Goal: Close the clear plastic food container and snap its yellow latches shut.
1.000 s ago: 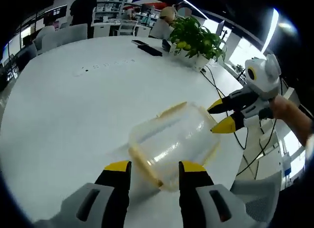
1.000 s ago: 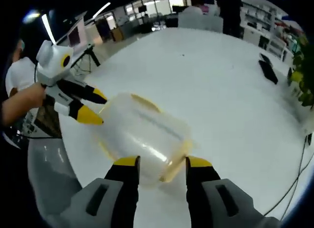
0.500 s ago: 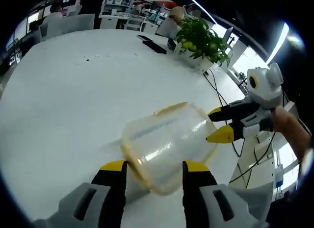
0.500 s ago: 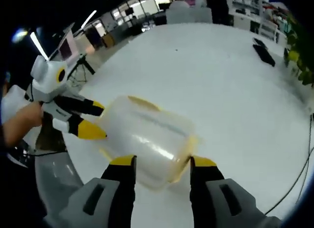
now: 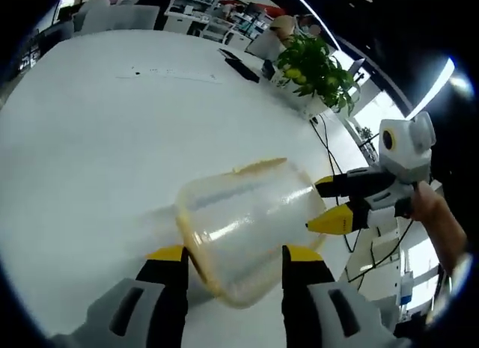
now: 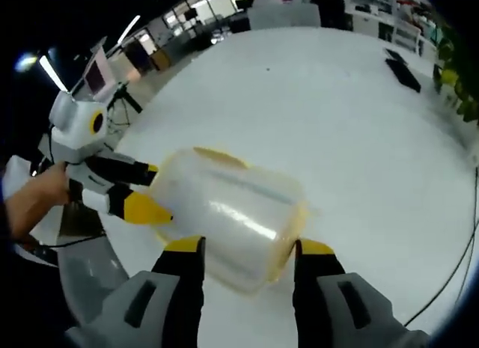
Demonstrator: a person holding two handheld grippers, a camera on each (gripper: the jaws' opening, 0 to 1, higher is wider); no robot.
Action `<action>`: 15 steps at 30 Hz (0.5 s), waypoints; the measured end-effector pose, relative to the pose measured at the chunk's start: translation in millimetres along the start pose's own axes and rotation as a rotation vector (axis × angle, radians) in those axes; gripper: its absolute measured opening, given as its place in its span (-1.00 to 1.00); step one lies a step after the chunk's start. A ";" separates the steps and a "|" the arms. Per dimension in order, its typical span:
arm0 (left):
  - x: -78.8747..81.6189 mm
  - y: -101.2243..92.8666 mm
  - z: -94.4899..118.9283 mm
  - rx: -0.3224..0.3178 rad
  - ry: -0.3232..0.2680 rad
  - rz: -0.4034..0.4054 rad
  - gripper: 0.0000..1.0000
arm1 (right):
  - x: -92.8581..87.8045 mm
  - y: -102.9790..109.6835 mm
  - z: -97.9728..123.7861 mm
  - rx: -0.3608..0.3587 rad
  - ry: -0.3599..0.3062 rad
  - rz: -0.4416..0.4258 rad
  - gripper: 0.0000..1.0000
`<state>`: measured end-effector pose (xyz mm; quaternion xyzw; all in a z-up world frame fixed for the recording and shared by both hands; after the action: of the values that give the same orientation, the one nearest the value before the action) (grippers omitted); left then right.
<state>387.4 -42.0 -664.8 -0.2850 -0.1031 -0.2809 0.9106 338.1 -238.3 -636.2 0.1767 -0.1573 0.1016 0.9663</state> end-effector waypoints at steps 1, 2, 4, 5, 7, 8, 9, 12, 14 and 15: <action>-0.1 -0.3 -0.4 -0.001 0.001 -0.001 -0.11 | -0.5 0.0 -0.2 -0.001 0.000 0.000 -0.12; 0.0 0.5 0.2 -0.001 0.001 -0.001 -0.11 | -0.8 0.0 -0.4 -0.003 0.002 0.000 -0.12; 1.2 1.6 0.5 -0.002 0.000 -0.002 -0.10 | -2.6 -0.1 0.0 -0.005 0.003 -0.005 -0.11; 1.6 2.1 0.6 -0.004 0.000 0.000 -0.10 | -3.5 -1.8 -0.7 -0.004 0.001 -0.005 -0.11; 1.7 2.5 1.9 -0.007 0.003 -0.007 -0.09 | -4.9 -2.7 -0.5 -0.002 -0.005 -0.007 -0.10; 1.8 3.5 2.5 -0.010 0.007 -0.008 -0.09 | -5.7 -2.8 -1.1 0.001 -0.006 -0.005 -0.10; 2.1 4.0 2.4 -0.012 0.009 -0.009 -0.08 | -5.7 -3.4 -2.3 0.003 -0.009 -0.005 -0.10; 1.9 4.8 3.8 -0.017 0.013 -0.014 -0.08 | -6.3 -3.6 -2.8 0.007 -0.010 -0.005 -0.09; 2.0 5.7 4.3 -0.020 0.014 -0.014 -0.08 | -6.6 -3.6 -3.3 0.006 -0.010 -0.003 -0.09; 2.5 5.9 4.2 -0.020 0.015 -0.014 -0.09 | -6.5 -2.9 -3.9 0.006 -0.009 -0.002 -0.09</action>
<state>392.7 -36.6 -663.2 -0.2912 -0.0956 -0.2906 0.9064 333.8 -240.4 -642.8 0.1801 -0.1613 0.1002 0.9651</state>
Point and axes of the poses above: the point that each gripper's makers call its tool centre point, and the gripper's own axes: z roughly backward along the fingers, y roughly to its left, x roughly out of its top, the point moved 9 cm from there along z, roughly backward along the fingers, and after that the axes turned 10 degrees about y, right-handed, at the moved point
